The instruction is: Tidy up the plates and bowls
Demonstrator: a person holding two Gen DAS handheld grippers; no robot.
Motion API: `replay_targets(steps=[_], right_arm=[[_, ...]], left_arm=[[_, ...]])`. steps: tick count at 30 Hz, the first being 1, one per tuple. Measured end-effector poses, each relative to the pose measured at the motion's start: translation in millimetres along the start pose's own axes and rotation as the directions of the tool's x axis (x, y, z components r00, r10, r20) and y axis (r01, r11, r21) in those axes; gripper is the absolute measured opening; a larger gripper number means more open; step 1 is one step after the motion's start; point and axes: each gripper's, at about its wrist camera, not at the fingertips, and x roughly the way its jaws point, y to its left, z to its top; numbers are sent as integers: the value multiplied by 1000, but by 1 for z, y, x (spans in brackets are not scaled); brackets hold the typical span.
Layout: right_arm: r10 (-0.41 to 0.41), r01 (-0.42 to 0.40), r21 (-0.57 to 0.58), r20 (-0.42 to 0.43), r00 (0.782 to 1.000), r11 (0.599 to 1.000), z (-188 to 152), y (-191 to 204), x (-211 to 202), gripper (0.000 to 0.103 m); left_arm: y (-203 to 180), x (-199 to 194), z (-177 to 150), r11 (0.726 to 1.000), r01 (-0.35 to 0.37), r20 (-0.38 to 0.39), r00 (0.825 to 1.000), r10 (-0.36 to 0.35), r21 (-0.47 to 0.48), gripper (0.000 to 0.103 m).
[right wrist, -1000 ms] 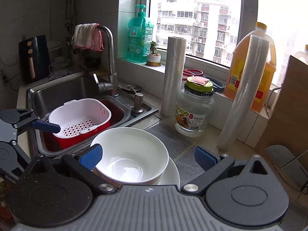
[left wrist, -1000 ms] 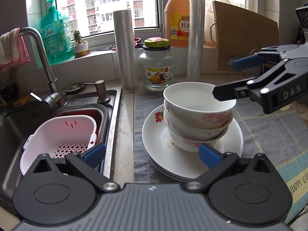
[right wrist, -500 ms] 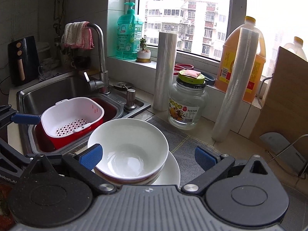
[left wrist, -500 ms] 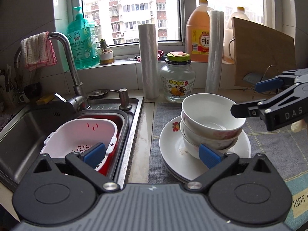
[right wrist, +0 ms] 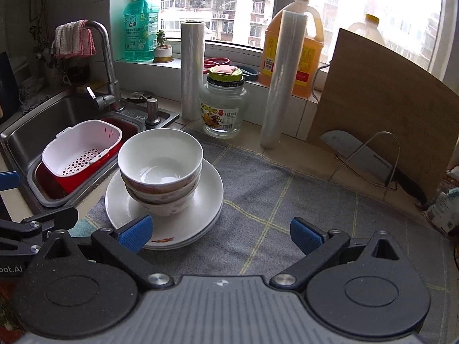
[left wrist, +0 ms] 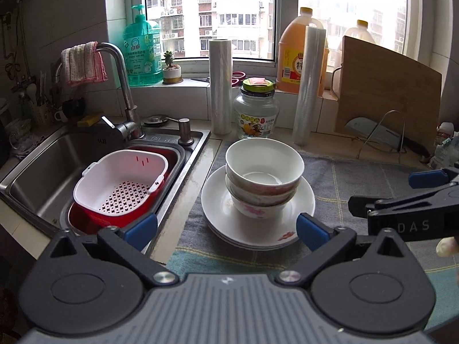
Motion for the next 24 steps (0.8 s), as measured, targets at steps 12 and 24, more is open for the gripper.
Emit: replay_targets(steps=[12,24], right_arm=[[-23,20,92,28,999,996,-41,-20,-56,103],[-26,23,89,33,999,996,-47,-23,-66,103]], left_arm=[[-28,-48,-16,1000,-15,3,1000,15,-9,102],[-36,-57,-17,999,-49,5,999,49,-14,102]])
